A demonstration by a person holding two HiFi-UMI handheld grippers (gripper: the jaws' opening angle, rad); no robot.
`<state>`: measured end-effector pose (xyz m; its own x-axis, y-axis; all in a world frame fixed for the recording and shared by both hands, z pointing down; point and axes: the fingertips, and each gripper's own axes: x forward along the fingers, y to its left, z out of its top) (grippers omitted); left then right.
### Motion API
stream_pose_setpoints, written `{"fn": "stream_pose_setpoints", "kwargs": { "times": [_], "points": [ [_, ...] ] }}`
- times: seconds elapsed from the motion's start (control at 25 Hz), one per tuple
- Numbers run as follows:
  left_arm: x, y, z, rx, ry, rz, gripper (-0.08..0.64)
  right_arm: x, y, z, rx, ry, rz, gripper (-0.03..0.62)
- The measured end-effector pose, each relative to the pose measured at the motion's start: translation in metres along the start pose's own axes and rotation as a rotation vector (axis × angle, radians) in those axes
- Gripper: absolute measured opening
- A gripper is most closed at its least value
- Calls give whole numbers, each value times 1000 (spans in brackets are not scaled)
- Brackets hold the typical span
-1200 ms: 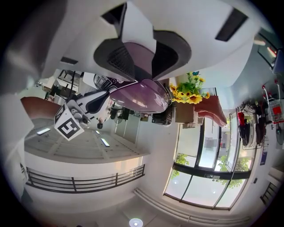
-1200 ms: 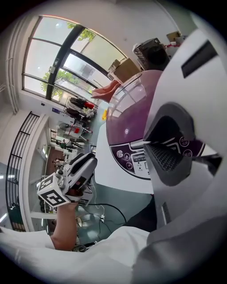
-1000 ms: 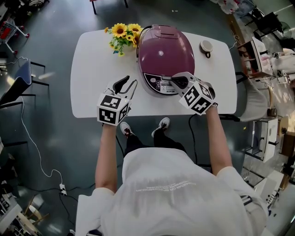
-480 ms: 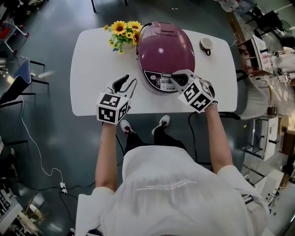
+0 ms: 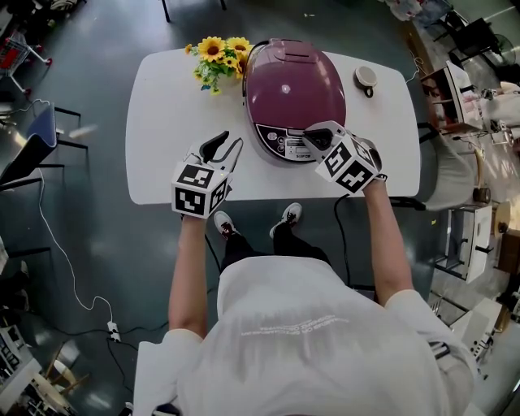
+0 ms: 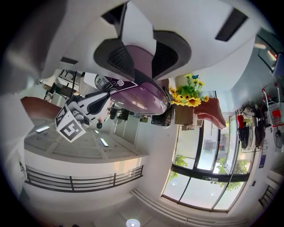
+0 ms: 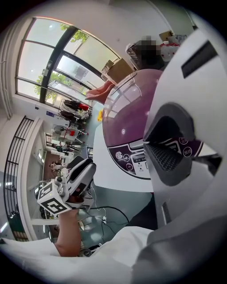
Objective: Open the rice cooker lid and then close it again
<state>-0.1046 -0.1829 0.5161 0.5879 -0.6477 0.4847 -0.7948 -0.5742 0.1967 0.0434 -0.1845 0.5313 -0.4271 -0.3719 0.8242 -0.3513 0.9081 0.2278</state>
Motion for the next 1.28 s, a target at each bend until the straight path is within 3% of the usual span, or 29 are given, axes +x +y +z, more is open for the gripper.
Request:
{"fn": "stream_pose_setpoints", "kwargs": {
  "times": [0.84, 1.0, 1.12, 1.28],
  "points": [
    [4, -2, 2, 13, 5, -6, 137, 2, 1, -1, 1, 19, -7, 38],
    [0, -4, 5, 25, 8, -3, 137, 4, 9, -7, 27, 47, 60, 25],
    [-1, -3, 6, 32, 8, 1, 137, 5, 9, -8, 77, 15, 90, 25],
    [-6, -2, 13, 52, 5, 5, 137, 4, 10, -8, 66, -25, 60, 25]
  ]
}}
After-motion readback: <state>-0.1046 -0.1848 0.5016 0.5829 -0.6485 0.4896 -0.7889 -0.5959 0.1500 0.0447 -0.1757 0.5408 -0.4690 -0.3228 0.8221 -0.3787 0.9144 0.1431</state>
